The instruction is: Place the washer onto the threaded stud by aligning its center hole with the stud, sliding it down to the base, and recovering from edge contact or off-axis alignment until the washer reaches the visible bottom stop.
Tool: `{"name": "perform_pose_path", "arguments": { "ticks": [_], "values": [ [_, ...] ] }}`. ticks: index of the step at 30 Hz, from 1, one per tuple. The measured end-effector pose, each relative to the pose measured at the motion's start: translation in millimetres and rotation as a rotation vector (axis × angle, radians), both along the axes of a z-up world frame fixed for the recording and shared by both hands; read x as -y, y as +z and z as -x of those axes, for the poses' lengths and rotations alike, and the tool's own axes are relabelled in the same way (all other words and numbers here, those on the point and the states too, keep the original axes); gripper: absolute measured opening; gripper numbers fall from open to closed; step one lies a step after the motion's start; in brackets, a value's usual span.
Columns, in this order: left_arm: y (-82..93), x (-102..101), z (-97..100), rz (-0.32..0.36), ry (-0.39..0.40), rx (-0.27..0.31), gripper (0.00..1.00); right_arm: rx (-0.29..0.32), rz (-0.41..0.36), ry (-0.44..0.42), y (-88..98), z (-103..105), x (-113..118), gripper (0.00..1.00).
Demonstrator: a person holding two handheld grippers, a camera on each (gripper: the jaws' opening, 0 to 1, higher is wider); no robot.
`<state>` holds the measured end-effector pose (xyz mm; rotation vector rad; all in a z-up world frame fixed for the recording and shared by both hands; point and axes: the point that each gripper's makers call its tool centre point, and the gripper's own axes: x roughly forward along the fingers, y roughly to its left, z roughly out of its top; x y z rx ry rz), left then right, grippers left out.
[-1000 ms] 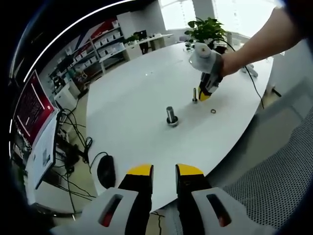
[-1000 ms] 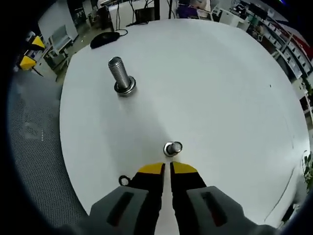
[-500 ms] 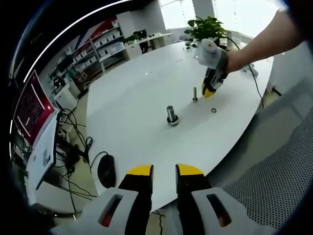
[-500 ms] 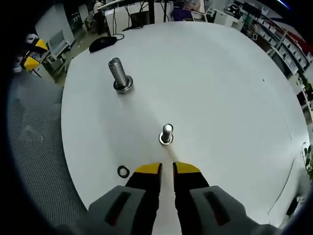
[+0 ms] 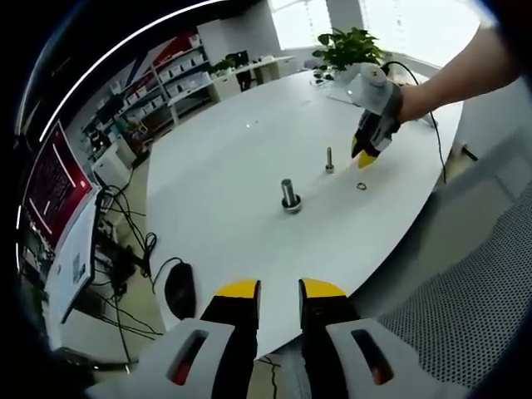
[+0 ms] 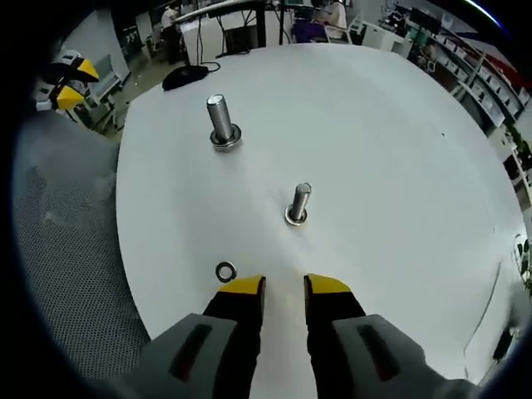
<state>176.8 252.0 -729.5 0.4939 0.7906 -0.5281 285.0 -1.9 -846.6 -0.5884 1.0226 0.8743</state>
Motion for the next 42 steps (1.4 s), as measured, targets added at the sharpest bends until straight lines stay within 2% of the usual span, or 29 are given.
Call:
{"name": "perform_pose_path", "arguments": {
  "ticks": [10,19,30,42],
  "values": [
    [5.7,1,-2.2,0.044,0.013,0.009,0.17,-0.018,-0.014,0.005,-4.5,23,-9,0.22],
    [9.6,1,-2.9,0.089,0.031,0.017,0.18,-0.015,-0.011,0.016,-1.2,27,-13,0.23],
    [10.8,2,-3.3,0.073,0.021,0.034,0.18,-0.034,0.024,0.054,-10.7,37,-15,0.24],
    [9.4,0,-3.5,0.065,0.023,0.029,0.17,-0.049,0.032,0.059,-20.7,35,-21,0.24]
  ]
}}
